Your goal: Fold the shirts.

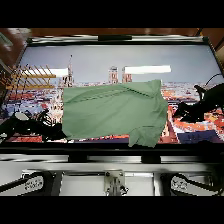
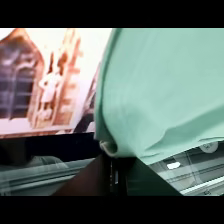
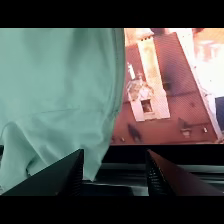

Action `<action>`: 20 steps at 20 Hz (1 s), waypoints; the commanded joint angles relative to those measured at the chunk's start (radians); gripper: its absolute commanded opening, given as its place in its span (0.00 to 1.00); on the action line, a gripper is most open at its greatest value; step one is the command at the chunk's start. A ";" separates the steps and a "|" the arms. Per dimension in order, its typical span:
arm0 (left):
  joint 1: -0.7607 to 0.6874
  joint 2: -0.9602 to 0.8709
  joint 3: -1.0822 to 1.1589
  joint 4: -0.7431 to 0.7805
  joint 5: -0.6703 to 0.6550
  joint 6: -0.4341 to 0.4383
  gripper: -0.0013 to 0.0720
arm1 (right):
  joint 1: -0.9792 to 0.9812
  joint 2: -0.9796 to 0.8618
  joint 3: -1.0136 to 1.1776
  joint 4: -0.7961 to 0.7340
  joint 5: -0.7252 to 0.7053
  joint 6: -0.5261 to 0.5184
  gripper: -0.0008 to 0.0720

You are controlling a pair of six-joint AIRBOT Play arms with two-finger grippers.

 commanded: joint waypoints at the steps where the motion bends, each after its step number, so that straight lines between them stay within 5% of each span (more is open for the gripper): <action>1: -0.010 0.002 -0.002 0.000 0.018 -0.001 0.06 | 0.000 0.000 -0.092 0.002 0.028 0.006 0.71; 10: -0.010 0.047 0.009 0.000 -0.021 0.031 0.06 | 0.070 -0.055 -0.286 0.108 0.311 0.012 0.70; 14: -0.010 0.051 0.015 0.001 -0.021 0.031 0.06 | 0.102 -0.058 -0.281 0.112 0.382 0.013 0.17; 15: -0.010 0.051 0.031 0.000 -0.027 0.040 0.06 | 0.102 -0.041 -0.272 0.112 0.382 0.008 0.10; 20: -0.011 0.190 0.356 0.000 -0.045 0.085 0.06 | 0.103 0.222 -0.071 0.175 0.374 -0.148 0.10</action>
